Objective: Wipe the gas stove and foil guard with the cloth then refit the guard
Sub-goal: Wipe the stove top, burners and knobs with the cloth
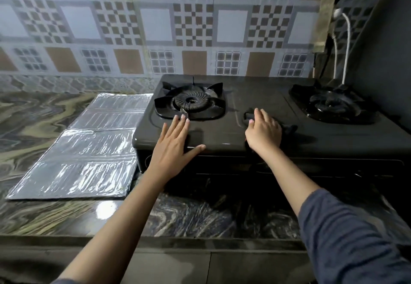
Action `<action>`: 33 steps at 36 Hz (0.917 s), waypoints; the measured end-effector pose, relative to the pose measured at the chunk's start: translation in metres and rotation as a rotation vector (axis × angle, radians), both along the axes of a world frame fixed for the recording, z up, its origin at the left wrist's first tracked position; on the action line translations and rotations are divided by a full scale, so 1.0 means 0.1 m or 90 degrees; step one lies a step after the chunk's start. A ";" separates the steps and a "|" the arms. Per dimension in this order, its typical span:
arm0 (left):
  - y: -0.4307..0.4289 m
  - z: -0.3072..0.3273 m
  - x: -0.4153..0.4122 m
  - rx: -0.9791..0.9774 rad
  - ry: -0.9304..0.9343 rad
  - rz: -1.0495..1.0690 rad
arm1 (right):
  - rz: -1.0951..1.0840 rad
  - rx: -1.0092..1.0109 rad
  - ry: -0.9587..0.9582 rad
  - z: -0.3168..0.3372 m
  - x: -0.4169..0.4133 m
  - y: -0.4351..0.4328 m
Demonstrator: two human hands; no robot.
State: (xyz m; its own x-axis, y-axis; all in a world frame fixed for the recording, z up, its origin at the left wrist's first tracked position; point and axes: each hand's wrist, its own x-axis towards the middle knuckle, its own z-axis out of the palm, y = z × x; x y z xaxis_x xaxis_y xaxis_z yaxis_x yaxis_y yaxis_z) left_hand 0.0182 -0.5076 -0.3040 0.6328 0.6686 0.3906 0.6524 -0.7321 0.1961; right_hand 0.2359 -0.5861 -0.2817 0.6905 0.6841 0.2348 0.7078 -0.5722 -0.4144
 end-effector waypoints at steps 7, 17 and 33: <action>0.08 -0.06 -0.26 -0.022 -0.070 0.086 | 0.129 -0.105 0.061 0.16 0.12 0.00; 0.10 -0.18 -0.41 -0.142 -0.254 0.187 | 0.258 -0.009 -0.023 0.06 0.31 -0.08; 0.01 -0.59 -0.55 -0.344 -0.545 0.207 | 0.211 -0.018 -0.049 0.02 -0.02 0.13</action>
